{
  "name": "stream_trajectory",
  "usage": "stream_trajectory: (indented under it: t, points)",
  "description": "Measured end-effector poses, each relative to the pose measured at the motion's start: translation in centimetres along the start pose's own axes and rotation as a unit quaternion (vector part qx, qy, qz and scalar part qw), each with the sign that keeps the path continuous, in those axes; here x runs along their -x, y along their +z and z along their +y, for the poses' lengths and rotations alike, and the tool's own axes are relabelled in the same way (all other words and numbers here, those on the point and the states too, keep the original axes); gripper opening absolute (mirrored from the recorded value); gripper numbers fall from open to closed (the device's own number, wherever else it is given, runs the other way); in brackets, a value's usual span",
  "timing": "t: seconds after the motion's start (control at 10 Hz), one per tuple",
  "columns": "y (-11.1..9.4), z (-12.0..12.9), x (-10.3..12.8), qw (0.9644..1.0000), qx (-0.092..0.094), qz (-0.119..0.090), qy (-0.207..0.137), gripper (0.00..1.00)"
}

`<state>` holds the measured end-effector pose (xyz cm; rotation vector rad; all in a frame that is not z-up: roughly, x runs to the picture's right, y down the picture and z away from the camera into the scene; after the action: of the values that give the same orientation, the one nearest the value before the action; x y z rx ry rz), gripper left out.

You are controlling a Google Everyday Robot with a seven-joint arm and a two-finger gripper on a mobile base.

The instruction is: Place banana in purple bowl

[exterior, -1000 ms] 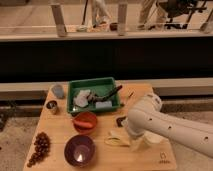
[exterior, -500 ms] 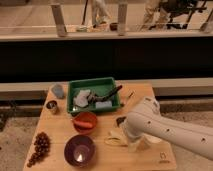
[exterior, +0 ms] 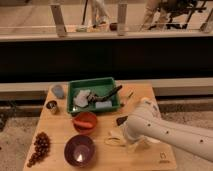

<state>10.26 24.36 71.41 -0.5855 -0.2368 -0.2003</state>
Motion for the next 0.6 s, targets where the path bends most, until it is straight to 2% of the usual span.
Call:
stream_trajectory:
  t: [0.4,0.6]
  points:
    - [0.8,-0.2,0.3,0.9999,-0.004,-0.010,0.011,0.80]
    - [1.7,0.0,-0.5,0.9996,-0.006,-0.015,0.022,0.80]
